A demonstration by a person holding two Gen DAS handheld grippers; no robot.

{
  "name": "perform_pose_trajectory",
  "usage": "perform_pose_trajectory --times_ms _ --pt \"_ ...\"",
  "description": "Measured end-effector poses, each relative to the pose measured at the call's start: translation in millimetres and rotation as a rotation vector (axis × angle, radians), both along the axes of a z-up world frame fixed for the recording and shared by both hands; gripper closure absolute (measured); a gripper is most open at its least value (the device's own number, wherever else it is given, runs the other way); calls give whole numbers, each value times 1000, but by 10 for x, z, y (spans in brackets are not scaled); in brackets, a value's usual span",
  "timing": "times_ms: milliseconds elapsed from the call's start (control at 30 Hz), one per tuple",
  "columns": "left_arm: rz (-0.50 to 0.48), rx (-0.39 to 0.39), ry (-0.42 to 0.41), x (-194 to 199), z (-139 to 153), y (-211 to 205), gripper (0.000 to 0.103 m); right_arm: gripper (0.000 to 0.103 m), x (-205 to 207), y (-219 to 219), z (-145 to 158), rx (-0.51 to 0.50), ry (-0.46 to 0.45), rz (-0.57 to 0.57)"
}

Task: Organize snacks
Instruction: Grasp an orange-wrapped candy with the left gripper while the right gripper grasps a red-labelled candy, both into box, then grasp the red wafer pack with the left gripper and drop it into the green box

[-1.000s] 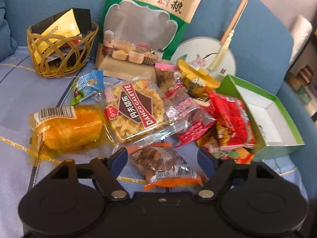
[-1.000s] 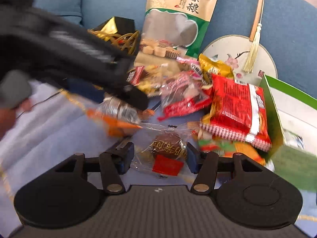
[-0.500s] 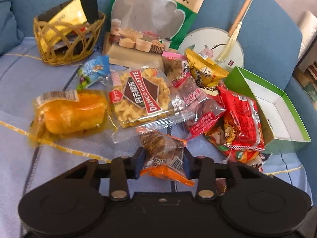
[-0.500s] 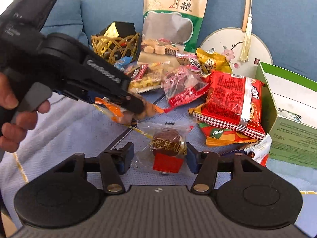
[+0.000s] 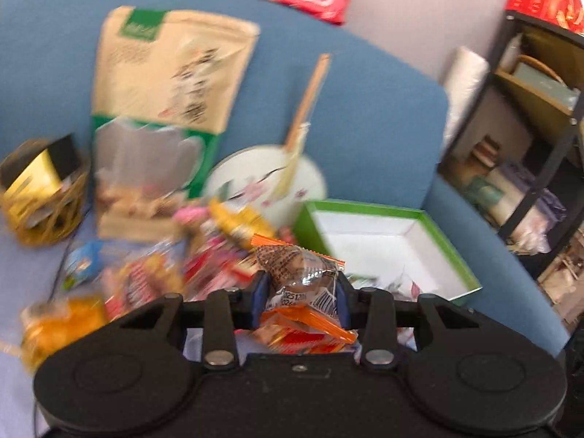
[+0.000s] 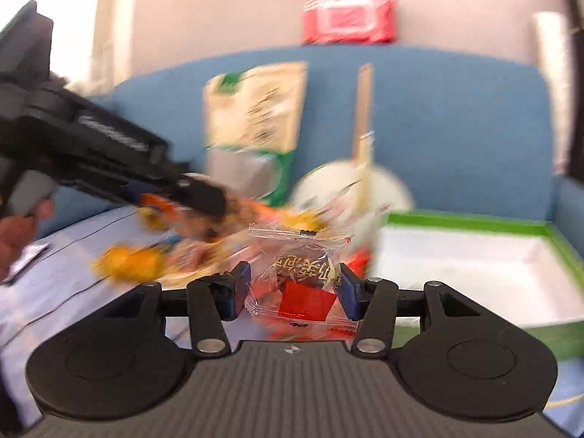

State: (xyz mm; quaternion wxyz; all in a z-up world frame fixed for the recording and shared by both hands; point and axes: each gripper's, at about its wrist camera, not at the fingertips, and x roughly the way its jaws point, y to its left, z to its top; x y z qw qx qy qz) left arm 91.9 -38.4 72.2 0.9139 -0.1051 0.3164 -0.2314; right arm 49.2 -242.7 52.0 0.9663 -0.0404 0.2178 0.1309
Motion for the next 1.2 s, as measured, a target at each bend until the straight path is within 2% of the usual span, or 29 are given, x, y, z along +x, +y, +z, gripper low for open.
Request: perform_pose_trajectory --times_ms 100,300,567,633,667,700,733,767,867,933,1100,1200 --pt "-42 22 -23 136 72 -279 56 18 148 -196 -57 -52 -20 -102" --pt "-135 43 -31 389 6 -837 56 17 335 -611 -215 -48 17 -267" --pt "-184 57 12 729 -313 -1368 55 17 480 -815 -365 -80 30 -342" --pt "-179 70 14 788 -387 -1441 51 17 490 -830 -412 -87 29 -350" --pt "-176 75 11 807 -412 -1459 43 10 497 -827 -439 -96 26 -355" --pt "-176 79 4 823 -433 -1474 31 9 503 -814 -470 -112 25 -361" --pt "-170 85 -7 830 -445 -1485 17 0 516 -806 -495 -133 28 -362" --pt "-155 95 -17 825 -449 -1474 0 0 516 -777 -518 -162 28 -364" --pt "-94 101 -74 754 -419 -1377 0 0 481 -713 -499 -194 2 -352" --pt "-81 105 -73 722 -379 -1277 0 0 429 -666 -447 -183 -15 -329" --pt "14 106 -100 535 -219 -893 0 0 242 -499 -334 -128 -59 -252" --pt "100 88 -90 368 -215 -593 0 0 181 -408 -314 -58 -22 -199"
